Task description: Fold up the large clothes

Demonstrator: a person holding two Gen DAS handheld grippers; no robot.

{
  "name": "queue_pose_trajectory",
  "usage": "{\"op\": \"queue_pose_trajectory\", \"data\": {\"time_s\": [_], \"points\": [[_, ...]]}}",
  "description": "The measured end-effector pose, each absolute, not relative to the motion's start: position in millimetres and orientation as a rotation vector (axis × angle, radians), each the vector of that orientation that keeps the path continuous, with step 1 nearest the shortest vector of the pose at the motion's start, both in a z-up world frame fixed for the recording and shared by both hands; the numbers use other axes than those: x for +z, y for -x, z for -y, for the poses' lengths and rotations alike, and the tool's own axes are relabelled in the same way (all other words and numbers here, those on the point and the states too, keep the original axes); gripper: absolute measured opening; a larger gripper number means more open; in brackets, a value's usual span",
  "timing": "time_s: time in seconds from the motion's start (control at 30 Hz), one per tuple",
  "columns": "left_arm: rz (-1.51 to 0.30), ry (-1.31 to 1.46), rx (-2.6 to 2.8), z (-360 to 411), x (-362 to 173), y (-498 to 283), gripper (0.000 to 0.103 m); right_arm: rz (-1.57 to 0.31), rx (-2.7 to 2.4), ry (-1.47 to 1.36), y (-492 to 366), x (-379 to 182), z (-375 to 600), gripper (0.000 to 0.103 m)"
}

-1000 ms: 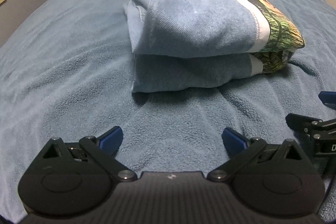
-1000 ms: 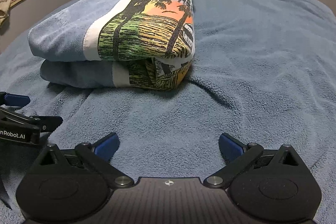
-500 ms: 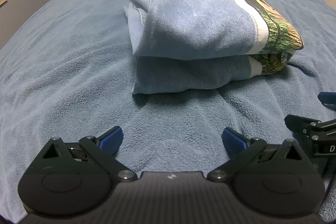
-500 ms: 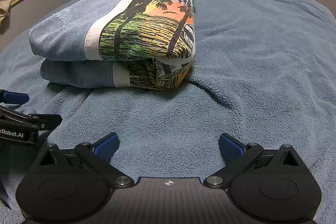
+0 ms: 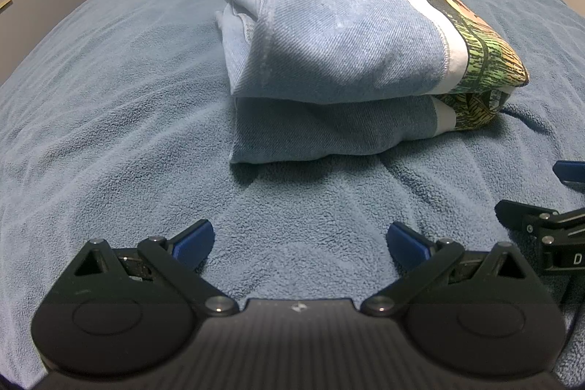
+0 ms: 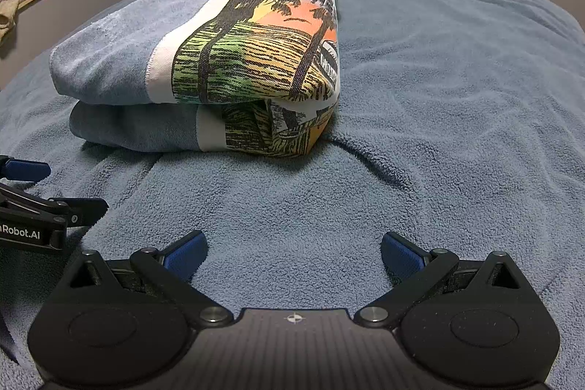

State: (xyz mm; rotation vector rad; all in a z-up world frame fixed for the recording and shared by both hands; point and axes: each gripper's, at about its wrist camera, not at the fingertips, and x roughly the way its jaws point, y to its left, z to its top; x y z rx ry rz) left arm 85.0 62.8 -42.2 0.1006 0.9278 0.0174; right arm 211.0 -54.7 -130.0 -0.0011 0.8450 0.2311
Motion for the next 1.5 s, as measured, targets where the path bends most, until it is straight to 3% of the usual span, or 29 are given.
{"op": "queue_pose_trajectory", "data": {"time_s": [1.5], "points": [[-0.936, -0.084, 0.011, -66.6, -48.5, -93.7, 0.102, -0.85, 0.233, 0.003, -208.7, -130.2, 56.9, 0.103]]}}
